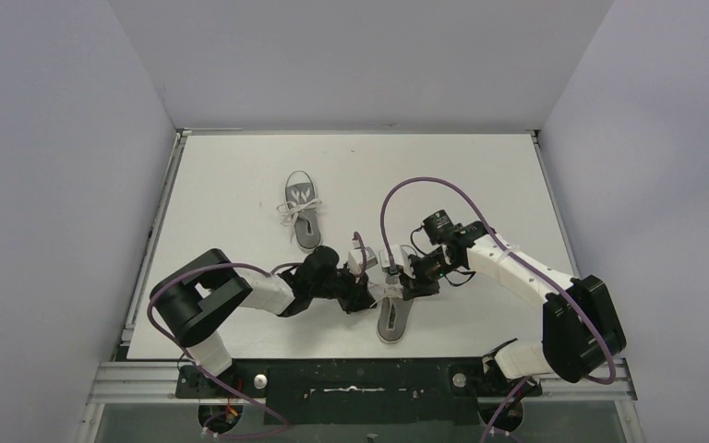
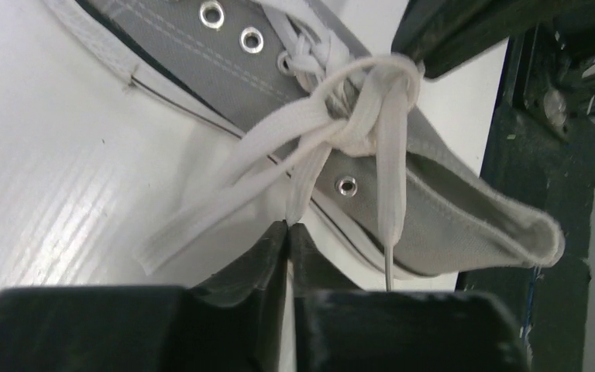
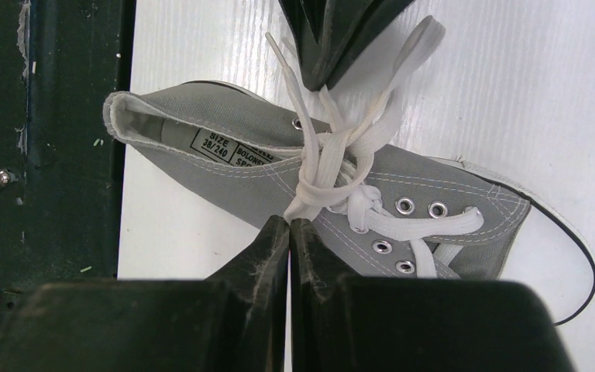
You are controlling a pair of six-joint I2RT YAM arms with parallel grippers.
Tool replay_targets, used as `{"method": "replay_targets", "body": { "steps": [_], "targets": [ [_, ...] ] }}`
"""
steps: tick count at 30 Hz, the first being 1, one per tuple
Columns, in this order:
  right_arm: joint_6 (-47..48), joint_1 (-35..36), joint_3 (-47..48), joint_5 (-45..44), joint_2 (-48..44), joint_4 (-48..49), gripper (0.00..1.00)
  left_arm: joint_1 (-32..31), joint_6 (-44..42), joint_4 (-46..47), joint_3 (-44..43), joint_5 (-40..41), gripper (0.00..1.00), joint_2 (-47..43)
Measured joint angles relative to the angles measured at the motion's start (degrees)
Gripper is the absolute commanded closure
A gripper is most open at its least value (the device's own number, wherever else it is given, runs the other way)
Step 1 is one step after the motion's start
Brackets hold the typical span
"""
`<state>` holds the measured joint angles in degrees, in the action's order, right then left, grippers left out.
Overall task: Tie the shoes
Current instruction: Adjust the shoelace on the shoe.
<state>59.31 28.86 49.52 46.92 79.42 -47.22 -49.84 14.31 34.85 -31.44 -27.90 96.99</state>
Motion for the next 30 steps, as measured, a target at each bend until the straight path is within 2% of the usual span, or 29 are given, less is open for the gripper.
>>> {"method": "replay_targets", "body": {
  "steps": [5, 10, 19, 30],
  "targets": [
    [-0.02, -0.02, 0.00, 0.00, 0.00, 0.04, 1.00, -0.09, -0.09, -1.27, 4.35, 0.57, 1.00, -3.37],
    [-0.02, -0.42, 0.00, 0.02, 0.00, 0.09, 1.00, -0.11, 0.72, -5.22, 8.13, 1.57, 1.00, -10.32],
    [0.07, -1.14, 0.00, 0.04, 0.00, 0.26, 1.00, -0.11, 6.36, -13.18, 11.98, 3.32, 1.00, -22.16],
    [0.48, -1.14, 0.00, 0.11, 0.33, 0.26, 1.00, -0.11, 14.01, -18.58, 16.68, 3.50, 1.00, -26.53]
  ]
}}
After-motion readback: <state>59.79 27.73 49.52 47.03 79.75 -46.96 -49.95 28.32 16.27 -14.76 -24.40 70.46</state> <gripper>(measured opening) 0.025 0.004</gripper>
